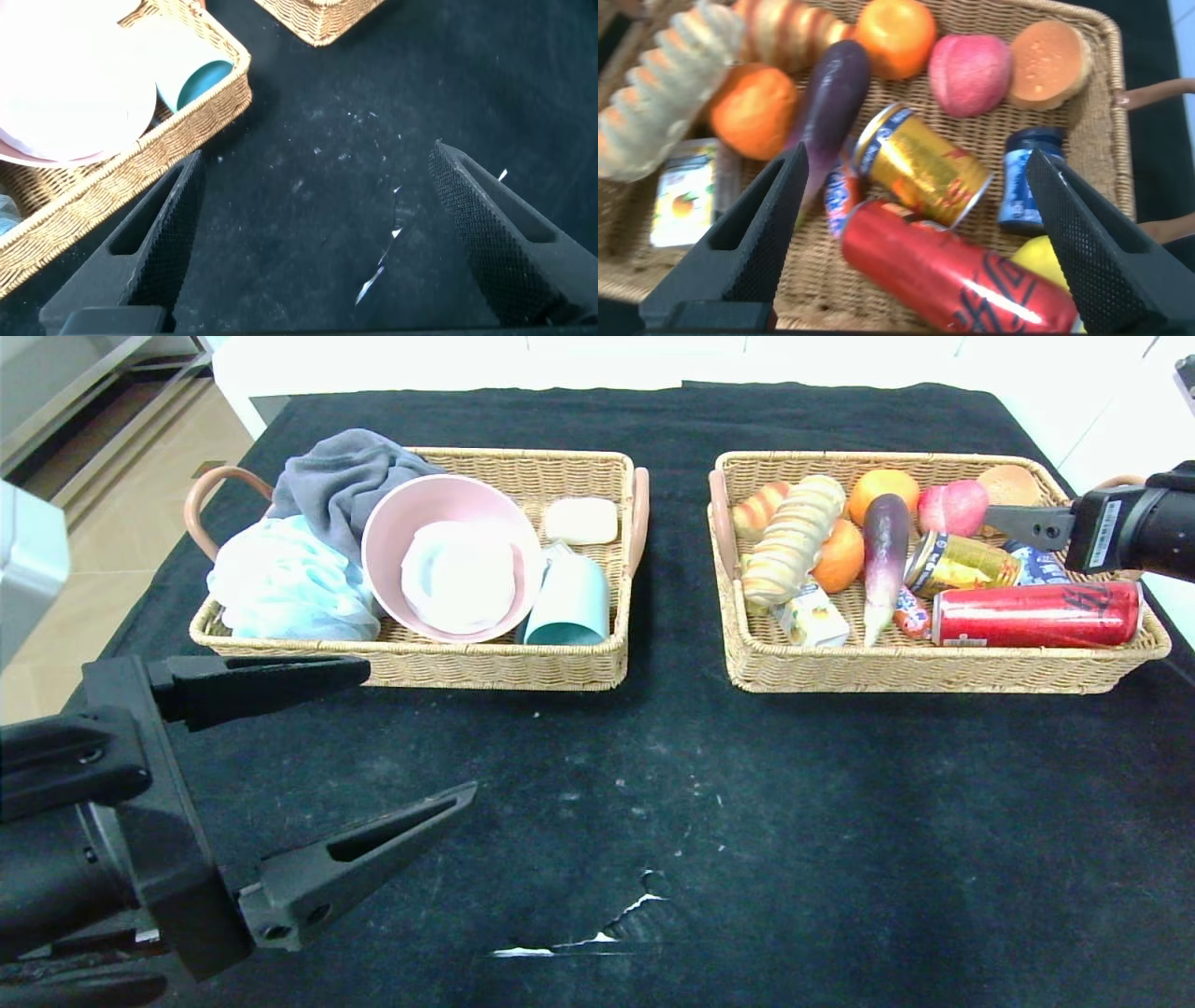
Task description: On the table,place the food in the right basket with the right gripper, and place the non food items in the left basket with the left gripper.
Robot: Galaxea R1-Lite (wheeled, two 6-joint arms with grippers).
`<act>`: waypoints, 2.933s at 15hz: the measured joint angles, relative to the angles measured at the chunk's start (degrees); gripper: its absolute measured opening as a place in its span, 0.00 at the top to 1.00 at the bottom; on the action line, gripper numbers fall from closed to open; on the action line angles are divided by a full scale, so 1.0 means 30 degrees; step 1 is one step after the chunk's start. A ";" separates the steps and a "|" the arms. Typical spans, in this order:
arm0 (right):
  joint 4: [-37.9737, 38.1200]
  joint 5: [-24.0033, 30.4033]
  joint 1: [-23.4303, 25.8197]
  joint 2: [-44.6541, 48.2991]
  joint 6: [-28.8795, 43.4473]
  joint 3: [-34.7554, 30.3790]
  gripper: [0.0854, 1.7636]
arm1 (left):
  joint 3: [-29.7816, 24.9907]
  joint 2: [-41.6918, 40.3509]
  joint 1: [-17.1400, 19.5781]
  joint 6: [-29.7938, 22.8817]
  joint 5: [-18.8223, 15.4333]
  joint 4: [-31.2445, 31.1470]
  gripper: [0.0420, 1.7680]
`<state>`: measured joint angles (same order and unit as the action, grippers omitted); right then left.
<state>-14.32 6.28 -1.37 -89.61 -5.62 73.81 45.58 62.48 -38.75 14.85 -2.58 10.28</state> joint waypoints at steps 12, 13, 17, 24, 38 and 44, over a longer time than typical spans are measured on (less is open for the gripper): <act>0.0410 -0.0045 -0.3954 0.7042 0.0065 -0.7294 0.04 | 0.0626 -0.1829 0.0975 -0.0723 0.1743 -0.2097 0.03; 0.0837 -0.0073 -0.4145 0.7887 0.0073 -0.7729 0.04 | 0.0719 -0.2304 0.1207 -0.1036 0.1776 -0.2869 0.03; 0.3929 -0.0203 -0.4364 1.1683 0.0085 -0.8989 0.04 | 0.0772 -0.5429 0.2125 -0.1995 0.1971 -0.6270 0.03; 1.0232 -0.1211 -0.3165 1.9598 0.0065 -1.0724 0.04 | 0.0638 -1.2613 0.6388 -0.2068 0.1382 -1.0919 0.03; 1.3832 -0.0817 0.0317 2.7998 0.0081 -1.3150 0.04 | 0.1967 -1.5498 1.0984 -0.3084 0.1703 -1.2751 0.03; 1.3788 -0.0918 0.0337 2.9127 0.0130 -1.4076 0.04 | 0.1638 -1.5913 1.3044 -0.3015 0.0191 -1.2605 0.03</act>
<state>27.04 3.52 -0.35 -2.23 -5.23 31.59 50.49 14.74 0.38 5.80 -2.01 -27.54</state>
